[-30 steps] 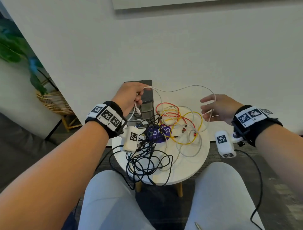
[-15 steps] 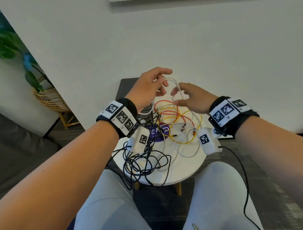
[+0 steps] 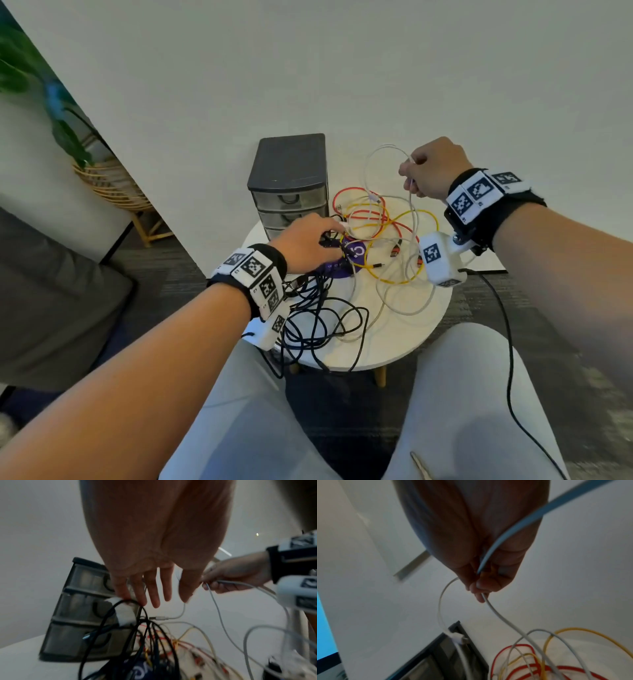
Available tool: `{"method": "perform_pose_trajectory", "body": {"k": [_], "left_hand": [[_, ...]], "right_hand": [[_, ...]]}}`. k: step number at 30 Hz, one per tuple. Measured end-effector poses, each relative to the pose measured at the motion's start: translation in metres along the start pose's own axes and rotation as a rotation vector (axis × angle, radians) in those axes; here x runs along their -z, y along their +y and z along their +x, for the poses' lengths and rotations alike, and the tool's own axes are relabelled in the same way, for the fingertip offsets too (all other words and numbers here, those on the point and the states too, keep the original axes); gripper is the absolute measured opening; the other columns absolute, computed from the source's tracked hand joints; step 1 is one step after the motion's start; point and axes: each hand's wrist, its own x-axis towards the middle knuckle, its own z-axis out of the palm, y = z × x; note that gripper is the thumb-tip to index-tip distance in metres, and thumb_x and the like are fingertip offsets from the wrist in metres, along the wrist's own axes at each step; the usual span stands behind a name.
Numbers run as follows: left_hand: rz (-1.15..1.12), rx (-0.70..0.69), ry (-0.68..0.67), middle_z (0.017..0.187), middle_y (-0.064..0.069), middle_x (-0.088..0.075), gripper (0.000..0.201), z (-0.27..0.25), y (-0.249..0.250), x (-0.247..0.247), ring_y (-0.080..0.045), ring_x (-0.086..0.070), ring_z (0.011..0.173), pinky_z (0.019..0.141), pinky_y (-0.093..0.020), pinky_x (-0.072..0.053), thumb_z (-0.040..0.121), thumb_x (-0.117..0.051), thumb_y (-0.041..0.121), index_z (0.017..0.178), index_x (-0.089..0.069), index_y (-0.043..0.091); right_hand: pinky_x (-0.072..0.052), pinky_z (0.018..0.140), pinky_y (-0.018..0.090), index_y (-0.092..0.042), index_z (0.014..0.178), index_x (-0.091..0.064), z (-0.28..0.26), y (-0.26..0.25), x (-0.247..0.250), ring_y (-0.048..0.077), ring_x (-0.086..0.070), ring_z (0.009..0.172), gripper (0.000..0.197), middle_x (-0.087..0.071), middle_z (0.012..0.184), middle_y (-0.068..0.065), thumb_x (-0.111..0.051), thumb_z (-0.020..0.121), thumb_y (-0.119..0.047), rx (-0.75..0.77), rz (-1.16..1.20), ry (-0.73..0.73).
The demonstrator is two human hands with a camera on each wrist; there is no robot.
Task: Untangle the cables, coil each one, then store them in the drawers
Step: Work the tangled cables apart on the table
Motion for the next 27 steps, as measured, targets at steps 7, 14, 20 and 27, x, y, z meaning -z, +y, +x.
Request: {"method": "perform_pose_trajectory", "body": {"k": [7,14,20,27], "left_hand": [[0.045,0.060,-0.015,0.154,-0.002,-0.030,0.061,0.001,-0.018,-0.022,-0.029,-0.029,0.141,0.113,-0.060,-0.033,0.086,-0.076,0.039,0.141,-0.050,0.035],[-0.030,0.061,0.038,0.145,-0.003,-0.038,0.050,0.009,-0.032,-0.027,-0.023,-0.042,0.131,0.108,-0.047,-0.046,0.093,-0.070,0.025,0.139,-0.052,0.029],[0.013,0.101,0.027,0.144,-0.002,-0.038,0.048,0.013,-0.033,-0.024,-0.024,-0.044,0.130,0.107,-0.053,-0.045,0.094,-0.067,0.031,0.140,-0.051,0.032],[0.035,0.072,0.028,0.146,-0.004,-0.038,0.047,0.005,-0.017,-0.018,-0.026,-0.044,0.131,0.107,-0.048,-0.047,0.096,-0.065,0.033,0.141,-0.053,0.030]], "right_hand": [[-0.061,0.077,0.045,-0.005,0.094,-0.070,0.036,0.027,-0.025,0.033,-0.072,0.085,0.022,-0.074,0.092,0.016,-0.069,0.088,-0.026,-0.130,-0.156,-0.055],[-0.046,0.079,0.036,-0.001,0.134,-0.052,0.019,0.026,-0.033,0.037,-0.060,0.115,0.055,-0.060,0.131,0.017,-0.070,0.094,-0.033,-0.084,-0.558,-0.276],[-0.044,0.102,0.045,-0.006,0.155,-0.027,0.011,0.031,-0.003,0.040,-0.045,0.136,0.078,-0.041,0.154,0.019,-0.068,0.095,-0.034,-0.156,-0.461,-0.207],[-0.040,0.098,0.035,-0.021,0.136,-0.055,-0.028,0.015,0.030,0.027,-0.054,0.124,0.046,-0.052,0.139,0.008,-0.069,0.093,-0.029,0.079,-0.185,-0.028]]}}
